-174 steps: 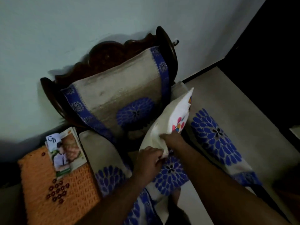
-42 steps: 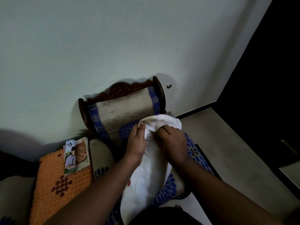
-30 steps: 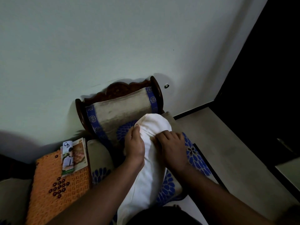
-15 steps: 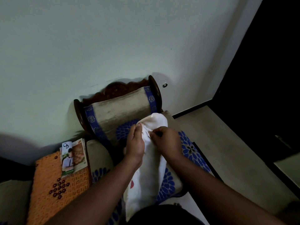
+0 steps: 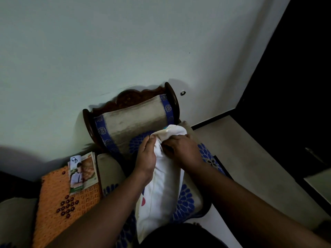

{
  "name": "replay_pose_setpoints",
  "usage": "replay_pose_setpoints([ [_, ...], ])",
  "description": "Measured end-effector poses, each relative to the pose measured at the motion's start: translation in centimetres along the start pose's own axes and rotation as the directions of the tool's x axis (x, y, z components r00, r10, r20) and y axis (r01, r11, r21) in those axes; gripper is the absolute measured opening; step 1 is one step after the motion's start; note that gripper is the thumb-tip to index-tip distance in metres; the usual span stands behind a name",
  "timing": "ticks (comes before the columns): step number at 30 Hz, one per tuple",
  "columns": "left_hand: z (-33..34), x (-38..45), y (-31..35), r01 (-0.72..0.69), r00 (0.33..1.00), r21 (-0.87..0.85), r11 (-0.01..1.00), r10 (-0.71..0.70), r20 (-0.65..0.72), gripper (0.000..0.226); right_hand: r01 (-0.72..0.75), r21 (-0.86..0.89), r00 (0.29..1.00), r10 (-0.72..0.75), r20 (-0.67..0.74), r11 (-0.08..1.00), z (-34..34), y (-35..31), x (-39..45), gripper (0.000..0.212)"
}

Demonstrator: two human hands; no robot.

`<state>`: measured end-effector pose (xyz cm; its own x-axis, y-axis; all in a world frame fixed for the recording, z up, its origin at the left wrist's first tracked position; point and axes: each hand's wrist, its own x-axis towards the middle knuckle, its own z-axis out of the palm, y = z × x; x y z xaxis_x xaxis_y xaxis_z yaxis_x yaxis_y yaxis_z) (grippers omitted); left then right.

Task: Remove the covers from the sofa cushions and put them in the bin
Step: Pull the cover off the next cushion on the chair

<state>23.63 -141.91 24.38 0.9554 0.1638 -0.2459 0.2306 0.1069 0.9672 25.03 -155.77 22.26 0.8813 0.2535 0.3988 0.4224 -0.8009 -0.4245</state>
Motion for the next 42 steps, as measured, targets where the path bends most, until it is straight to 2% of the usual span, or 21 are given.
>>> replay_pose_setpoints([
  [4, -0.4, 0.6, -0.6, -0.002, 1.0, 0.011, 1.0, 0.002, -0.031, 0.022, -0.097, -0.097, 0.993, 0.103, 0.06, 0.991, 0.3, -0.7, -0.1, 0.048],
  [7, -0.5, 0.8, -0.8, -0.008, 0.998, -0.013, 1.0, 0.008, -0.059, 0.036, -0.304, -0.044, 0.947, 0.307, 0.089, 0.952, 1.0, -1.2, -0.5, 0.031],
  [10, -0.6, 0.9, -0.9, -0.036, 0.995, -0.001, 0.999, 0.035, -0.09, 0.025, -0.471, 0.152, 0.881, 0.458, 0.115, 0.869, 1.4, -1.5, -1.0, 0.016],
  [12, -0.8, 1.0, -0.7, -0.108, 0.984, 0.052, 0.993, 0.114, -0.138, 0.022, -0.552, 0.375, 0.818, 0.572, 0.067, 0.745, 1.4, -1.4, -1.5, 0.012],
  [14, -1.3, 1.4, -0.3, -0.162, 0.974, 0.101, 0.981, 0.176, -0.146, 0.027, -0.591, 0.58, 0.727, 0.682, 0.081, 0.561, 1.4, -0.9, -2.2, 0.011],
  [16, -2.0, 2.0, 0.1, -0.213, 0.959, 0.121, 0.969, 0.231, -0.164, 0.029, -0.64, 0.659, 0.611, 0.781, 0.124, 0.396, 1.8, 0.6, -2.8, 0.013],
  [18, -2.5, 2.6, 0.8, -0.245, 0.944, 0.129, 0.961, 0.267, -0.194, 0.029, -0.667, 0.669, 0.532, 0.838, 0.121, 0.327, 1.8, 2.6, -3.3, 0.019],
  [20, -3.1, 3.0, 1.6, -0.279, 0.925, 0.18, 0.943, 0.314, -0.212, 0.027, -0.642, 0.691, 0.547, 0.83, 0.112, 0.331, 1.4, 3.7, -3.5, 0.02],
  [22, -3.5, 3.1, 2.0, -0.334, 0.887, 0.313, 0.889, 0.409, -0.215, 0.024, -0.586, 0.728, 0.611, 0.785, 0.107, 0.357, 0.9, 3.4, -3.2, 0.016],
  [23, -3.7, 3.3, 1.7, -0.353, 0.881, 0.384, 0.853, 0.441, -0.171, 0.021, -0.558, 0.741, 0.645, 0.757, 0.102, 0.375, 0.9, 3.0, -3.0, 0.015],
  [24, -3.6, 3.3, 1.1, -0.359, 0.898, 0.43, 0.828, 0.433, -0.083, 0.025, -0.533, 0.738, 0.682, 0.726, 0.085, 0.414, 0.9, 2.5, -2.7, 0.014],
  [26, -3.6, 3.2, -1.3, -0.29, 0.952, 0.547, 0.786, 0.293, 0.084, 0.063, -0.495, 0.692, 0.752, 0.658, 0.038, 0.526, 1.3, 1.8, -2.5, 0.014],
  [27, -3.6, 3.1, -2.5, -0.238, 0.968, 0.625, 0.744, 0.235, 0.089, 0.077, -0.483, 0.664, 0.776, 0.63, 0.023, 0.571, 1.5, 1.8, -2.6, 0.014],
  [28, -3.7, 3.4, -3.5, -0.21, 0.973, 0.668, 0.714, 0.219, 0.071, 0.08, -0.485, 0.637, 0.79, 0.613, 0.024, 0.6, 1.7, 2.0, -2.8, 0.013],
  [30, -4.0, 4.1, -4.3, -0.224, 0.968, 0.616, 0.755, 0.246, 0.05, 0.055, -0.492, 0.572, 0.808, 0.589, 0.017, 0.657, 1.6, 2.3, -3.3, 0.011],
  [32, -4.0, 4.4, -3.8, -0.26, 0.962, 0.507, 0.822, 0.263, 0.068, 0.034, -0.508, 0.544, 0.777, 0.628, -0.046, 0.668, 0.9, 3.3, -3.7, 0.012],
  [35, -3.7, 3.7, -2.7, -0.317, 0.946, 0.339, 0.886, 0.322, 0.044, 0.029, -0.568, 0.596, 0.632, 0.764, -0.126, 0.568, -0.4, 6.9, -3.6, 0.011],
  [37, -3.8, 3.5, -2.0, -0.29, 0.954, 0.242, 0.926, 0.3, -0.007, 0.022, -0.618, 0.615, 0.552, 0.827, -0.104, 0.49, -1.1, 9.6, -3.3, 0.014],
  [38, -4.0, 3.5, -1.4, -0.267, 0.961, 0.207, 0.941, 0.276, -0.016, 0.02, -0.647, 0.599, 0.539, 0.839, -0.077, 0.471, -1.3, 10.8, -3.2, 0.017],
  [40, -4.6, 3.7, -0.1, -0.267, 0.963, 0.167, 0.949, 0.266, 0.029, 0.022, -0.675, 0.559, 0.56, 0.827, -0.036, 0.481, -1.6, 12.3, -3.0, 0.018],
  [42, -5.2, 3.6, 1.2, -0.271, 0.961, 0.123, 0.955, 0.262, 0.084, 0.045, -0.675, 0.56, 0.567, 0.823, -0.022, 0.48, -1.5, 13.1, -2.8, 0.02],
])
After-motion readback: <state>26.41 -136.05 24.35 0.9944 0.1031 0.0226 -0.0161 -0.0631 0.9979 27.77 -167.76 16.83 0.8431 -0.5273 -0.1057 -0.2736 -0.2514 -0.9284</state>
